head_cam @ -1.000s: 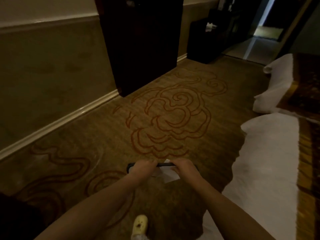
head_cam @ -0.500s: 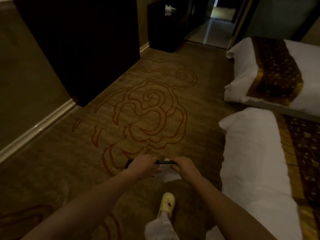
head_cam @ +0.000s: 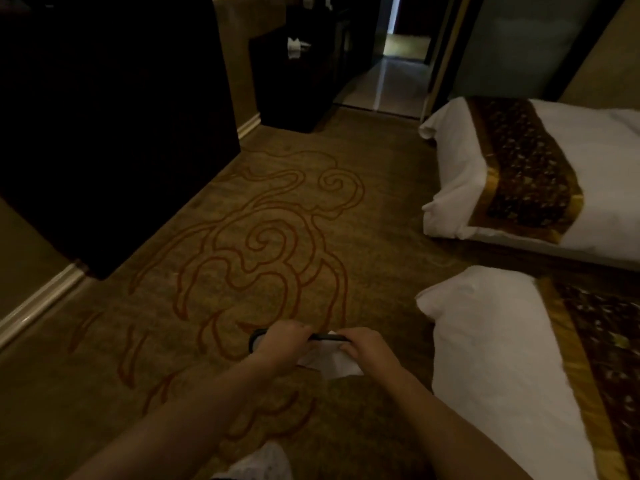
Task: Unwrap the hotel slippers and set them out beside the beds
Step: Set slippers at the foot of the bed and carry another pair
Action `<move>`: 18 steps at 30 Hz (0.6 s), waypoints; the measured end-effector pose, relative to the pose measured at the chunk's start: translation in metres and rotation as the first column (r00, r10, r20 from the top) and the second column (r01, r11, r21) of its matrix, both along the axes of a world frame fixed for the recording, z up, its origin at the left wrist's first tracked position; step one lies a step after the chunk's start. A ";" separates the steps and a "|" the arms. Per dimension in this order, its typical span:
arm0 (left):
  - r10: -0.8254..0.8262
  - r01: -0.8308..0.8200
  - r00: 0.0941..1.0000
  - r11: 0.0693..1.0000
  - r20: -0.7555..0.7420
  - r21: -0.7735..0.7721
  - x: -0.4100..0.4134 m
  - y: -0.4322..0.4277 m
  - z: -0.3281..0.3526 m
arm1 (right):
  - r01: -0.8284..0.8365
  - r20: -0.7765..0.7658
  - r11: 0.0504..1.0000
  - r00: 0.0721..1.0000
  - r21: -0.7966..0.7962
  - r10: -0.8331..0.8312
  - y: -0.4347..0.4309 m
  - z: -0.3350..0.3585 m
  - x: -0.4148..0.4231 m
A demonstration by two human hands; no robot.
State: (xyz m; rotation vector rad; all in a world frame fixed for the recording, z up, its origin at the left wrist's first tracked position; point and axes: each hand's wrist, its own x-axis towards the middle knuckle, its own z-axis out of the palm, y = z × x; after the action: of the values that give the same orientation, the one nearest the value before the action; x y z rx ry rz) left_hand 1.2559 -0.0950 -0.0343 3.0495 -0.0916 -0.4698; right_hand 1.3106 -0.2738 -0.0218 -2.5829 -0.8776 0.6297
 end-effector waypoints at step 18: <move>-0.381 0.384 0.920 0.924 -0.085 0.008 0.447 -0.011 -0.002 | 0.352 -0.041 0.933 0.934 -0.067 -0.356 -0.014 -0.001 0.372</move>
State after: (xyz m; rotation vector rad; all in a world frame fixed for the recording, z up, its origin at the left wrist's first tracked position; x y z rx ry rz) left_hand 1.7026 -0.1060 -0.0362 3.0300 -0.6936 -0.6186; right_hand 1.6828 -0.2878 -0.0231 -2.6671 -0.3626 0.6191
